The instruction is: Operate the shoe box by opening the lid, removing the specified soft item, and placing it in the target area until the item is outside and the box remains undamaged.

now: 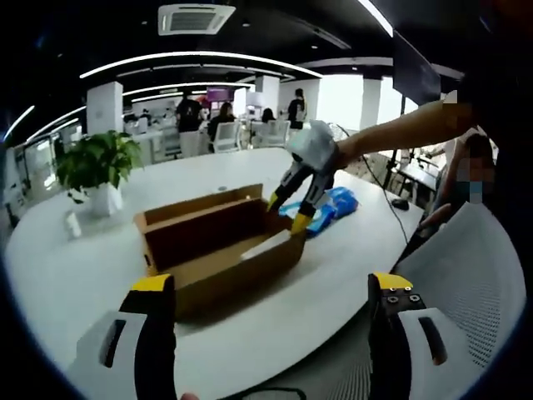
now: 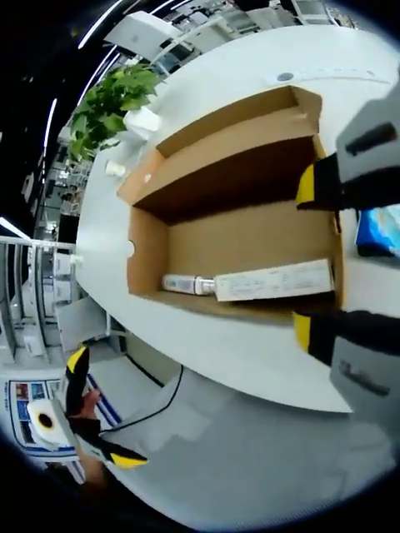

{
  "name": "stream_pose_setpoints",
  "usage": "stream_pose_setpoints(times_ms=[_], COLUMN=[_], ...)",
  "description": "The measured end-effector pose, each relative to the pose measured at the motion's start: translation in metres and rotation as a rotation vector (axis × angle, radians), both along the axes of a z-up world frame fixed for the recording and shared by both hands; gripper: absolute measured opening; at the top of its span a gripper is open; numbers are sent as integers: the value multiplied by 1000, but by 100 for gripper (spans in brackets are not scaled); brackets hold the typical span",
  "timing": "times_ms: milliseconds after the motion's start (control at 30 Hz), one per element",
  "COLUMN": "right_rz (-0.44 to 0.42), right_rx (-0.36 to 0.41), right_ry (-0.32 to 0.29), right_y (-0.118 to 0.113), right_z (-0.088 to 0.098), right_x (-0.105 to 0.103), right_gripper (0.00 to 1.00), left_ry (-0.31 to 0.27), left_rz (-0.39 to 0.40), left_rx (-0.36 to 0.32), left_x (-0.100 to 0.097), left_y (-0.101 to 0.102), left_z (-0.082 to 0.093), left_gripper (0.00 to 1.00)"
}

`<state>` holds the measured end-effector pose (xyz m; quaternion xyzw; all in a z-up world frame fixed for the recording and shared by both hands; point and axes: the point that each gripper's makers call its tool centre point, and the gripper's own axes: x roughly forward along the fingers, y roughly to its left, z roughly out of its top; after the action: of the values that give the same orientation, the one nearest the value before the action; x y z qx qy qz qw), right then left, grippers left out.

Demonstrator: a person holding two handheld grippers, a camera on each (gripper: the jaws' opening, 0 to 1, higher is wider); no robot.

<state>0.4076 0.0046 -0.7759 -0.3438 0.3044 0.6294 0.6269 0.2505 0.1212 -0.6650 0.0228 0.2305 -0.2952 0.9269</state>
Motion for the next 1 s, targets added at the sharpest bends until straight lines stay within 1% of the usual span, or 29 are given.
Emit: stream_pose_setpoints(times_ms=[133, 233, 333, 400, 600, 733, 833, 1000], right_rz=[15, 32, 46, 55, 72, 69, 74, 79], right_rx=[-7, -8, -8, -7, -16, -23, -28, -32], right_ry=[3, 14, 28, 34, 36, 44, 45, 50], right_y=[3, 5, 8, 10, 15, 17, 18, 20], right_z=[-6, -11, -14, -16, -23, -28, -31, -35], right_x=[0, -1, -3, -4, -5, -4, -6, -6], right_gripper=[41, 39, 37, 35, 34, 34, 33, 32], left_ry=[-12, -19, -29, -17, -22, -18, -29, -26], left_rz=[17, 24, 32, 38, 50, 66, 71, 73], left_rx=[-4, -11, -9, -8, -22, -49, -49, -46], left_x=[-2, -3, -2, -1, 1, 2, 3, 3], left_y=[1, -2, -3, -2, -1, 0, 2, 1], left_z=[7, 10, 8, 5, 5, 6, 8, 8], left_gripper=[100, 100, 100, 100, 98, 98, 98, 98])
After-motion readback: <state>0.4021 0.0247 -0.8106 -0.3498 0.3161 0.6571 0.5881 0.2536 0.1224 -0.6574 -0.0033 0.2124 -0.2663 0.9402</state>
